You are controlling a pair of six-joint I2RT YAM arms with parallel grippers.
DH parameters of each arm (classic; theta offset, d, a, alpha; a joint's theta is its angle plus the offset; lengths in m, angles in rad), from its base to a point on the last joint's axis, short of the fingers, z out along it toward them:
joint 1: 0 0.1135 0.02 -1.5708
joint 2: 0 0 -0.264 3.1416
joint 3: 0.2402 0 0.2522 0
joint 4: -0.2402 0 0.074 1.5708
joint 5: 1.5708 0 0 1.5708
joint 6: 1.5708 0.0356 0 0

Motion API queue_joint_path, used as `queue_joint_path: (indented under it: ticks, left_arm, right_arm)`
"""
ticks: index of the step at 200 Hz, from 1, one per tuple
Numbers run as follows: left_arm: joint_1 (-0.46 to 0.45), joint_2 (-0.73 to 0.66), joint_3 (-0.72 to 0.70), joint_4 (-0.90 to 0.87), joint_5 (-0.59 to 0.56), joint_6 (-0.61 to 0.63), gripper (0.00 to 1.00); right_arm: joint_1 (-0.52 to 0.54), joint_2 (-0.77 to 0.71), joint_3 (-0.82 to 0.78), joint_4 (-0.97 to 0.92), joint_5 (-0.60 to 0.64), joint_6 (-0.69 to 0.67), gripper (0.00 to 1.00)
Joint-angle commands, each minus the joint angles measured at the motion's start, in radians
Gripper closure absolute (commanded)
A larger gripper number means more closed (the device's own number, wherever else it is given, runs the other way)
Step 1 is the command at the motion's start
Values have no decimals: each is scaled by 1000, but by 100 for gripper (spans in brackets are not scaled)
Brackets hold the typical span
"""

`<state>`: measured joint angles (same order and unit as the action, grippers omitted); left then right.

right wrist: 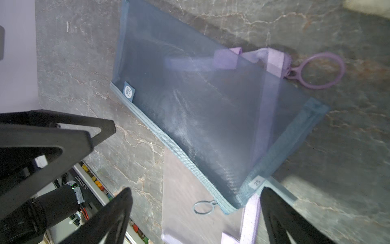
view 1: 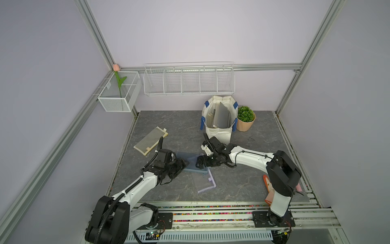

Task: Put the pencil pouch into the canvas bag
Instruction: Pick up the pencil pouch.

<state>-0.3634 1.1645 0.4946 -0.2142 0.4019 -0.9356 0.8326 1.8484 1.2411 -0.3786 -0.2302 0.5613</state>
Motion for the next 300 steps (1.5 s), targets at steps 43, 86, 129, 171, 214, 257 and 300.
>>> queue_joint_path:
  ticks: [43,86,129,171,214,257,300]
  left_arm:
    - [5,-38,-109,98,-1,-116,27]
    - [6,27,-148,221,-25,-188,28]
    - [7,112,-168,329,-8,-226,30]
    - [7,160,-173,377,-51,-257,31]
    - [12,270,-182,535,-64,-298,33]
    - [11,372,-141,632,-68,-285,48]
    - [12,475,-95,748,-49,-290,71]
  right_arm:
    - [32,53,-17,22,-27,2,3]
    - [54,68,180,-125,27,-91,3]
    - [26,213,309,-181,38,-120,2]
    - [20,261,272,-184,25,-90,2]
    - [15,231,154,-108,-39,-11,2]
    - [37,199,99,-42,-85,15,1]
    - [46,183,79,-15,-109,8,1]
